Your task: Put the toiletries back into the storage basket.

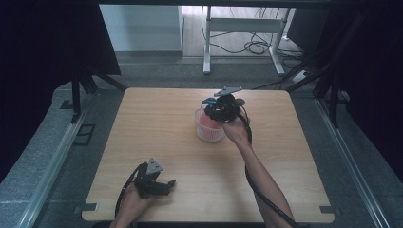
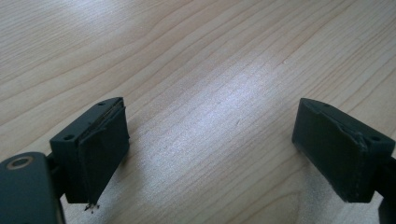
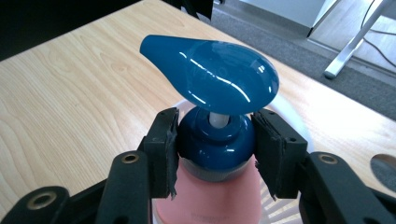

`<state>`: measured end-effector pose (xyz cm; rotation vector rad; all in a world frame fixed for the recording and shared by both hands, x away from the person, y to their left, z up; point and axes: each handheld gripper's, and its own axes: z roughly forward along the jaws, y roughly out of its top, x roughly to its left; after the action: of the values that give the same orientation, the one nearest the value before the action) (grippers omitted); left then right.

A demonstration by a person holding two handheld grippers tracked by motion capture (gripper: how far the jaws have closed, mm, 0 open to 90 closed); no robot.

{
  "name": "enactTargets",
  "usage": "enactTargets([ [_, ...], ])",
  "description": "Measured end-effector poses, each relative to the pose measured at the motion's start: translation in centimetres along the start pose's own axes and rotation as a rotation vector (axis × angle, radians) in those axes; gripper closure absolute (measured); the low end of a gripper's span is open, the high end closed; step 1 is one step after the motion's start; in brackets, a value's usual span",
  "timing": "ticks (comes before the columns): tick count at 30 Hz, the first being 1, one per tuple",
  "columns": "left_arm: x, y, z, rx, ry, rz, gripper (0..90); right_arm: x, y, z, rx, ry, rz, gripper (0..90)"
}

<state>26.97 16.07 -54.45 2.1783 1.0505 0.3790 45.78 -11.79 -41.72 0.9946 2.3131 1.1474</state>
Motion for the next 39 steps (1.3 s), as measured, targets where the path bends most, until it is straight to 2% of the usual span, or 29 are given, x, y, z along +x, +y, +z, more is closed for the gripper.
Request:
enactTargets([
  [7,0.0,0.0,0.0,0.004,0.000,0.005,10.3,0.1,-1.2,1.1,0.029,0.004,0.005,52.7],
  [14,0.1,0.0,0.0,0.004,0.000,0.008,10.3,0.0,-1.2,1.1,0.031,0.013,0.012,52.5],
  [19,0.0,0.0,0.0,0.004,0.000,0.005,10.3,-0.4,-1.5,1.1,0.026,0.036,0.069,51.4],
  [22,0.0,0.0,0.0,0.006,0.000,0.007,10.3,-0.3,-1.7,1.1,0.027,0.048,0.071,50.1],
  [25,0.0,0.0,0.0,0.006,0.000,0.007,10.3,-0.1,-1.7,1.2,0.035,0.039,0.057,46.4],
  [33,0.0,0.0,0.0,0.004,0.000,0.005,10.3,-0.1,-1.5,1.0,0.032,0.042,0.058,32.9],
  [39,0.0,0.0,0.0,0.005,0.000,0.006,10.3,0.1,-1.5,0.8,0.037,0.023,0.013,18.4],
])
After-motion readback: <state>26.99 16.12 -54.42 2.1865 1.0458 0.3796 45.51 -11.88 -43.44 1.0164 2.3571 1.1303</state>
